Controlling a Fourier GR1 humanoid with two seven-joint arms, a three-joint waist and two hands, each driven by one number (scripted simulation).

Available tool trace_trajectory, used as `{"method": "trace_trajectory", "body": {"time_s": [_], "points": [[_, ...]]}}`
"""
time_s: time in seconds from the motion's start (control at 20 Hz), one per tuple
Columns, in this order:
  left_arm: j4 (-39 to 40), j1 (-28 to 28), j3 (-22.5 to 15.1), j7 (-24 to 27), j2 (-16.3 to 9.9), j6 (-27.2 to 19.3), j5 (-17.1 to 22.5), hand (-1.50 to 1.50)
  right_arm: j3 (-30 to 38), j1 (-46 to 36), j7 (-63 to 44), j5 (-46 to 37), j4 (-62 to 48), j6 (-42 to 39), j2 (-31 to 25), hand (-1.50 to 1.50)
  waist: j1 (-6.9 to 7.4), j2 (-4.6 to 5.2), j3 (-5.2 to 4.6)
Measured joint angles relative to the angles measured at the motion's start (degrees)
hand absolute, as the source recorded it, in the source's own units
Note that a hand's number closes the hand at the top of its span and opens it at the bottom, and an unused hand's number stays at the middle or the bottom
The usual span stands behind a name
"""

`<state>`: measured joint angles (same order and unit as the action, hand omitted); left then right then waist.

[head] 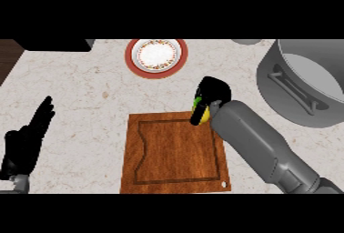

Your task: Pick the lemon from the cutting board and place it in the pot

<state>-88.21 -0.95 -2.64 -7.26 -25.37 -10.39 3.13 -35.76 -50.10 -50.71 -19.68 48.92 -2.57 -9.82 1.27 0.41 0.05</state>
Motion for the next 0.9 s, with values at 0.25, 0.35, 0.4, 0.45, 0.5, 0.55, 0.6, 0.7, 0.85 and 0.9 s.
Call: {"method": "trace_trajectory", "body": {"time_s": [0.25,0.35,0.4,0.45,0.5,0.55,0.6,0.7,0.85,0.9], "points": [[-0.2,0.0,0.2,-0.4,0.5,0.4,-0.5,0.0,2.5,-4.8,2.1,-4.6,-8.1,4.0,-1.4,1.5,0.01,-0.05,-0.02],[-0.1,-0.3,0.6,-0.2,0.3,0.9,-0.2,0.0,1.9,-6.5,1.2,-7.7,-8.8,6.6,-2.3,1.5,-0.11,-0.17,-0.04],[0.3,0.0,1.2,-0.2,-0.2,1.4,0.2,0.0,1.5,-7.5,0.1,-9.3,-8.8,7.7,-2.7,1.5,-0.26,-0.24,-0.06],[0.6,-0.2,1.4,0.0,-0.2,1.5,0.2,0.0,1.1,-8.8,-1.1,-10.9,-8.7,8.6,-2.9,1.5,-0.36,-0.31,-0.06],[0.8,-0.1,1.8,-0.1,-0.3,1.7,0.4,0.0,0.7,-9.6,-2.2,-12.6,-8.3,9.9,-3.5,1.5,-0.59,-0.42,-0.08],[0.7,0.0,2.0,-0.3,-0.6,2.0,0.5,0.0,0.3,-11.1,-3.1,-14.3,-8.3,10.6,-4.4,1.5,-0.65,-0.48,-0.08],[0.6,-0.7,2.0,0.0,-0.5,1.9,0.4,0.0,-0.1,-12.1,-4.0,-16.0,-7.6,11.3,-5.4,1.5,-0.86,-0.67,-0.09],[0.5,-0.8,1.7,-0.1,0.2,1.1,-0.2,0.0,-0.7,-14.1,-6.1,-19.3,-6.7,12.7,-6.6,1.5,-1.12,-0.76,-0.08],[0.3,-1.2,1.7,-0.1,0.5,1.0,-0.6,0.0,0.3,-16.0,-7.5,-22.3,-4.4,14.1,-8.6,1.5,-1.34,-0.78,-0.08],[0.1,-1.5,2.2,-0.3,0.2,1.4,-0.2,0.0,1.1,-16.5,-7.8,-22.8,-3.5,14.7,-9.1,1.5,-1.38,-0.82,-0.07]]}}
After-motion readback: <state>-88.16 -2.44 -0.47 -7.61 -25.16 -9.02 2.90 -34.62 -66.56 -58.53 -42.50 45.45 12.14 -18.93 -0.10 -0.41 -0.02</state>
